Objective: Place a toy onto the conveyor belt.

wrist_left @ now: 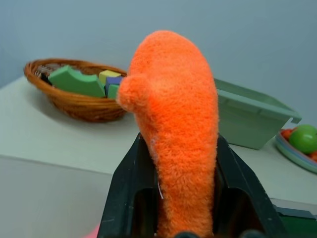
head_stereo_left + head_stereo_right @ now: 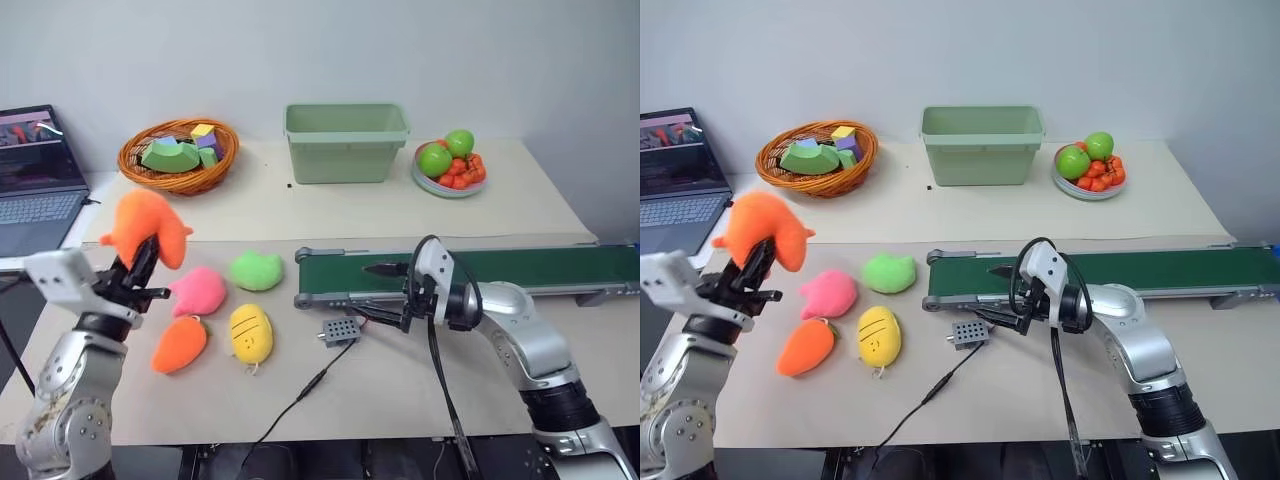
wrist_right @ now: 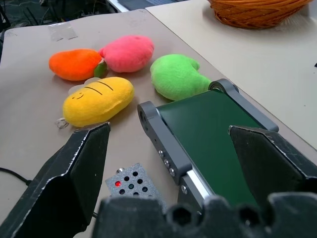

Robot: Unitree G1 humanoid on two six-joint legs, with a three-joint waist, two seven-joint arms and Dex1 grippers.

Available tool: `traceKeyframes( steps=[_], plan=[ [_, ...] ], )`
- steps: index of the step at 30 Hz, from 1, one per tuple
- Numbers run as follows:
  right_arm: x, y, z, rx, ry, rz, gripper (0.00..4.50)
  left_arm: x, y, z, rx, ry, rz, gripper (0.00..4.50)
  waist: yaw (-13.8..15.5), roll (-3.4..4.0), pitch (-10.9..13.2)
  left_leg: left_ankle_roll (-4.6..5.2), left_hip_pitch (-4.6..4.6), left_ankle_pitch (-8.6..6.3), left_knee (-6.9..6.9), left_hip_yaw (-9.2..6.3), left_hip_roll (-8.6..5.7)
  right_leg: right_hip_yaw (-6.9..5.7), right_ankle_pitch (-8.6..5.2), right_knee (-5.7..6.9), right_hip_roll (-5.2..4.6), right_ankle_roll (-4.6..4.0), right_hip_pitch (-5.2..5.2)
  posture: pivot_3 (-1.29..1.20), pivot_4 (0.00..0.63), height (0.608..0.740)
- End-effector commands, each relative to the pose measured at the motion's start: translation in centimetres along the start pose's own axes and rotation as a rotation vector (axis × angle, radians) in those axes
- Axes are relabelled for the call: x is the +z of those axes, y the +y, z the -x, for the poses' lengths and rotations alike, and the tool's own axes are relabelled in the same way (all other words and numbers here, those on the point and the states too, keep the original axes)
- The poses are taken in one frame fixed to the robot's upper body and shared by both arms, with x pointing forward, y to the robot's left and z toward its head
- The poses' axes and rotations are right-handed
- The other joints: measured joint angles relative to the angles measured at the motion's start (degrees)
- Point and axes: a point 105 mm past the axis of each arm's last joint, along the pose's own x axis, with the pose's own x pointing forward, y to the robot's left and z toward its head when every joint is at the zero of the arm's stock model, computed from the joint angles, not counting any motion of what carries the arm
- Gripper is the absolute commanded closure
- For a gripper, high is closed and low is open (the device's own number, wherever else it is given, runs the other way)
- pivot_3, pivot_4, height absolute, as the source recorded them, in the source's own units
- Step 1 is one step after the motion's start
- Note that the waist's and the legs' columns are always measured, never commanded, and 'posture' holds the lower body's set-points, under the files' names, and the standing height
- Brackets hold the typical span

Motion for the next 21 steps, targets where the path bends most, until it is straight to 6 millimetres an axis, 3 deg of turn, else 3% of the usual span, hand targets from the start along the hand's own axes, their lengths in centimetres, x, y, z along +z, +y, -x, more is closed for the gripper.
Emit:
traceKeyframes(
  steps=[1, 5, 9, 13, 21],
  plan=[
    [1.7, 0.0, -0.3, -0.004, -0.064, 0.044, 0.00, -0.3, -4.0, -2.6, -0.188, 0.038, -0.424, 3.37, 0.14, 0.01, 0.00, 0.00, 0.01, 0.01, -0.03, 0.01, -0.04, 0.02, 0.01, -0.04, -0.01, -0.02, 0.01, 0.00, 0.150, 0.728],
    [1.6, 0.1, -0.2, -0.024, -0.069, 0.040, 0.00, -1.0, -7.4, -5.1, -0.355, -0.006, -0.742, 3.37, -0.03, 0.00, 0.01, 0.04, -0.04, -0.01, -0.06, 0.02, -0.07, 0.05, 0.02, -0.12, -0.02, 0.00, -0.03, 0.00, 0.150, 0.728],
    [1.4, 0.1, 0.3, -0.066, -0.070, 0.035, 0.00, -4.6, -10.3, -6.2, -0.527, -0.032, -1.138, 3.37, -0.42, 0.00, 0.01, -0.01, -0.16, 0.02, -0.23, 0.08, -0.03, 0.06, 0.02, -0.09, 0.00, 0.00, -0.32, 0.00, 0.150, 0.728],
    [1.5, -1.1, 2.0, -0.166, -0.048, 0.064, 0.00, -7.8, -13.0, -6.7, -0.678, -0.079, -1.408, 3.37, -0.40, 0.00, 0.01, -0.03, -0.34, 0.04, -0.25, 0.19, -0.04, 0.13, 0.02, -0.01, -0.01, 0.00, -0.58, 0.00, 0.150, 0.728],
    [2.5, -2.1, 5.3, -0.195, 0.053, 0.183, 0.00, -9.4, -15.8, -7.4, -0.771, -0.188, -1.527, 3.37, 0.30, -0.01, 0.01, 0.05, -0.36, 0.06, 0.05, 0.29, -0.09, 0.22, 0.08, 0.16, -0.05, 0.11, -0.49, 0.00, 0.150, 0.728]
  ],
)
